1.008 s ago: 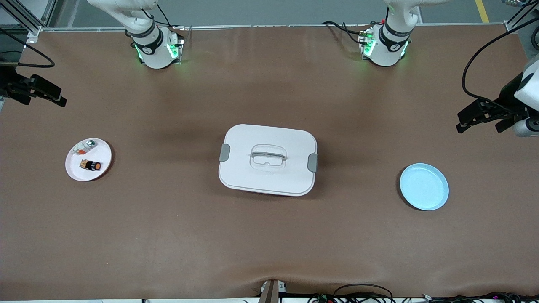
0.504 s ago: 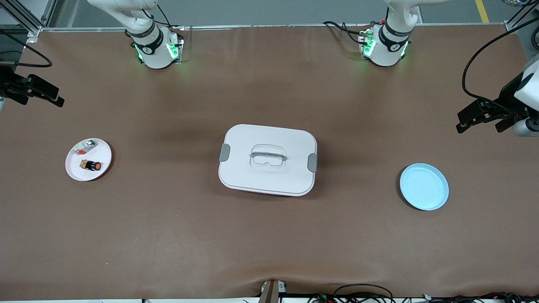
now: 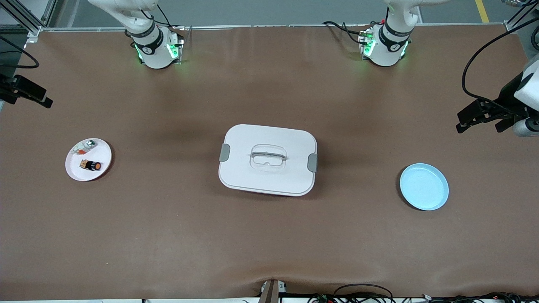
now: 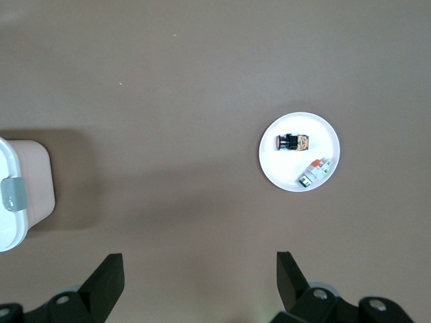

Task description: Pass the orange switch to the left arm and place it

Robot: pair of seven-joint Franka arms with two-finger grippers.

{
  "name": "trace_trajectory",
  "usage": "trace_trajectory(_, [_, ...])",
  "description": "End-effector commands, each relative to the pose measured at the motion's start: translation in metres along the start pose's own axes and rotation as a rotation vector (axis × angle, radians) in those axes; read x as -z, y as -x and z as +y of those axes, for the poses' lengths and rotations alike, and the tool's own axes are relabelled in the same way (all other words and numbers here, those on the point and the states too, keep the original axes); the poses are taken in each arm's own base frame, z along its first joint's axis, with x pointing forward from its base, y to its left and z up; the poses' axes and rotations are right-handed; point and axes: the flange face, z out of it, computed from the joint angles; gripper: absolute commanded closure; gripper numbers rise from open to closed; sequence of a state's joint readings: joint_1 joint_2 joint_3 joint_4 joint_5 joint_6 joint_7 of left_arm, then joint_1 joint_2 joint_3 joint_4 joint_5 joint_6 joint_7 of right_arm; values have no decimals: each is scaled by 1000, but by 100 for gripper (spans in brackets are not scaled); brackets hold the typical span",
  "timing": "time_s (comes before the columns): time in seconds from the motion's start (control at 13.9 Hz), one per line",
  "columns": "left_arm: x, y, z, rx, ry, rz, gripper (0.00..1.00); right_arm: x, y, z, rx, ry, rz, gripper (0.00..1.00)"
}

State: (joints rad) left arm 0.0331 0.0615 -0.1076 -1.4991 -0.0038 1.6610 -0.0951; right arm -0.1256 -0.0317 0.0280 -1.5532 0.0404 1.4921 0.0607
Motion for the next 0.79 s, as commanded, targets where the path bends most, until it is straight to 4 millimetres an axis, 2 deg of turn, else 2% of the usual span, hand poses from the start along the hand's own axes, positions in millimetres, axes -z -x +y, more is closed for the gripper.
trace_trajectory(0.0, [5, 2, -2, -21, -3, -2, 0, -23, -29, 3, 2, -5, -21, 0])
trace_trajectory(0.14, [5, 2, -1, -23, -4, -2, 0, -17, -30, 10, -8, -9, -9, 0])
trace_trajectory(0.29, [4, 1, -2, -23, -4, -3, 0, -20, -32, 16, 18, -8, -13, 0])
trace_trajectory(0.36, [5, 2, -1, -23, -4, -2, 0, -31, -38, 17, 18, -8, -34, 0])
trace_trajectory(0.5, [5, 2, -2, -22, -3, -2, 0, -40, -42, 22, 10, -8, -49, 0])
trace_trajectory(0.58, [4, 1, -2, -21, -3, -3, 0, -41, -42, 32, -8, -10, -53, 0])
trace_trajectory(0.72, [4, 1, -1, -23, -4, -3, 0, -61, -47, 44, -28, -14, -87, 0])
